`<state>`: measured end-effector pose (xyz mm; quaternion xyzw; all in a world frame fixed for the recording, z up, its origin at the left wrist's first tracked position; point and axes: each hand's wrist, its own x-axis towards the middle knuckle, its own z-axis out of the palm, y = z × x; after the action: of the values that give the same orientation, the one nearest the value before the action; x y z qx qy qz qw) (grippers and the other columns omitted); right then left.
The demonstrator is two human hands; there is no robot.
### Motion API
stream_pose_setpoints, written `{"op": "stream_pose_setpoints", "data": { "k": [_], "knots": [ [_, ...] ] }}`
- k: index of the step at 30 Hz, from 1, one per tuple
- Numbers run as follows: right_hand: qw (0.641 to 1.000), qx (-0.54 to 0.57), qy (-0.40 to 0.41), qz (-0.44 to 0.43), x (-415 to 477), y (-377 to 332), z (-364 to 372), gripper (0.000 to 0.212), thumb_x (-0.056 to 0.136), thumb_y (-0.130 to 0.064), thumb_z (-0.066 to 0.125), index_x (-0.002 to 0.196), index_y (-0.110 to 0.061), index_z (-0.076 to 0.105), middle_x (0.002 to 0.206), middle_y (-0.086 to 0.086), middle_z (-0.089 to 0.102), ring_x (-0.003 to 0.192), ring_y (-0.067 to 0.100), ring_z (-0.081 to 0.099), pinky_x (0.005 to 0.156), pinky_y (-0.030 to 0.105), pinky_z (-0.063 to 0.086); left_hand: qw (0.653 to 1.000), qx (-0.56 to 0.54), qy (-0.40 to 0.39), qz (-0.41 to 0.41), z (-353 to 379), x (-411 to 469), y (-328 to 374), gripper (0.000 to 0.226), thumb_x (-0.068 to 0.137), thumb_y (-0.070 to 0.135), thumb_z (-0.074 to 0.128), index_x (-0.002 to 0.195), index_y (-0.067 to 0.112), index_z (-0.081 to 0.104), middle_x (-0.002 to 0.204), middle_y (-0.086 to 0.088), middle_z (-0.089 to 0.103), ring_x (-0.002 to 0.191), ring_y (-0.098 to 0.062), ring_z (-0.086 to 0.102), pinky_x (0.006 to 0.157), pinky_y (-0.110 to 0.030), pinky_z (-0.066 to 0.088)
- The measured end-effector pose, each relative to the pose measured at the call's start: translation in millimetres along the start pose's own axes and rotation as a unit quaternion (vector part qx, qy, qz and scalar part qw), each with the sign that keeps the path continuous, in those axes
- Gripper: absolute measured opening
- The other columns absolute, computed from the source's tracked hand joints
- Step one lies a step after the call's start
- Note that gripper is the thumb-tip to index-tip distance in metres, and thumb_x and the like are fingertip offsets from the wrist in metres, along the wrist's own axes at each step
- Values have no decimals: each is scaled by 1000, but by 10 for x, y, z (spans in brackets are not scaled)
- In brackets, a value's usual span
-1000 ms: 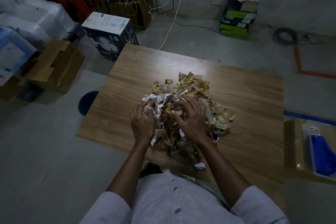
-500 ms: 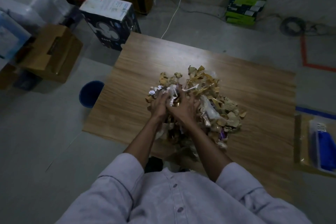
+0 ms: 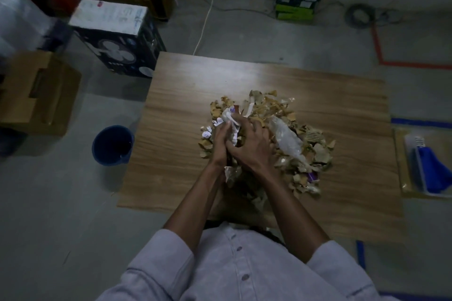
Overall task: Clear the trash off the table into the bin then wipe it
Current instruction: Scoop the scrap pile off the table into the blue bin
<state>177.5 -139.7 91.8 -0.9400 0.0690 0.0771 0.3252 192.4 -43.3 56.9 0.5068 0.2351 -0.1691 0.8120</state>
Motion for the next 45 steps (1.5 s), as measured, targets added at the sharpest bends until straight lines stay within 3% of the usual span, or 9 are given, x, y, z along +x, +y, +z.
{"op": "stream_pose_setpoints", "data": {
  "k": [8, 15, 18, 21, 24, 33, 37, 40, 45],
  "knots": [
    [994, 107, -19, -4, 21, 141, -176, 74, 89, -52, 71, 154, -46, 36, 154, 3, 47, 140, 25, 44, 112, 52, 41, 992, 123, 0, 23, 50, 15, 197, 26, 103, 25, 56, 126, 13, 60, 112, 0, 67, 106, -16, 64, 72, -20, 53],
    [987, 112, 113, 8, -150, 613, -627, 46, 89, -58, 69, 131, -40, 66, 129, -8, 69, 118, 14, 62, 96, 42, 55, 989, 142, 22, 30, -48, -27, 165, 43, 104, 26, 55, 145, 21, 49, 129, 3, 55, 106, -11, 59, 70, -23, 51],
    [947, 315, 47, 44, -97, 564, -583, 40, 101, -48, 58, 139, -36, 61, 151, -2, 54, 130, 15, 55, 100, 41, 54, 995, 86, 30, 30, -26, -38, 212, 44, 103, 33, 55, 146, 24, 46, 129, 2, 56, 109, -16, 62, 72, -26, 57],
    [942, 334, -38, 17, -15, 359, -300, 48, 105, -49, 48, 151, -35, 47, 162, 4, 38, 138, 19, 45, 112, 52, 43, 998, 57, 21, -1, 121, -83, 209, 52, 99, 42, 56, 145, 18, 51, 141, -12, 56, 126, -34, 59, 101, -51, 52],
    [962, 272, -30, -23, 17, 191, 68, 57, 104, -50, 51, 155, -28, 42, 158, 3, 45, 142, 18, 43, 117, 51, 39, 999, 31, 6, 22, 247, -164, 180, 43, 106, 32, 46, 131, 0, 60, 121, -16, 67, 118, -32, 61, 98, -43, 54],
    [924, 357, 98, -97, -106, -146, -30, 52, 98, -57, 48, 134, -23, 62, 143, 0, 47, 135, 14, 48, 111, 35, 44, 998, 8, -50, 31, 427, -363, 476, 44, 101, 55, 50, 111, 16, 68, 95, -1, 67, 97, -15, 65, 87, -30, 51],
    [896, 420, 114, -89, -91, -246, -125, 36, 100, -60, 45, 122, -39, 65, 130, 6, 56, 124, 19, 58, 102, 42, 51, 998, 37, -7, 47, 533, -376, 541, 47, 87, 66, 61, 104, 24, 70, 99, 1, 68, 100, -16, 63, 96, -40, 48],
    [913, 383, 115, -79, -113, -232, -176, 55, 101, -58, 39, 122, -17, 69, 122, 4, 61, 117, 18, 59, 103, 39, 48, 988, 47, 112, 99, 636, -307, 522, 33, 93, 49, 64, 74, 24, 72, 78, 4, 71, 81, -17, 66, 77, -34, 52],
    [951, 290, 75, -80, -114, -62, -340, 44, 106, -54, 38, 117, -31, 75, 120, -15, 72, 121, 9, 61, 119, 50, 27, 970, 9, 236, 55, 646, -254, 563, 26, 79, 35, 71, 63, 15, 71, 62, 2, 69, 66, -23, 64, 58, -33, 49]
  ]
}}
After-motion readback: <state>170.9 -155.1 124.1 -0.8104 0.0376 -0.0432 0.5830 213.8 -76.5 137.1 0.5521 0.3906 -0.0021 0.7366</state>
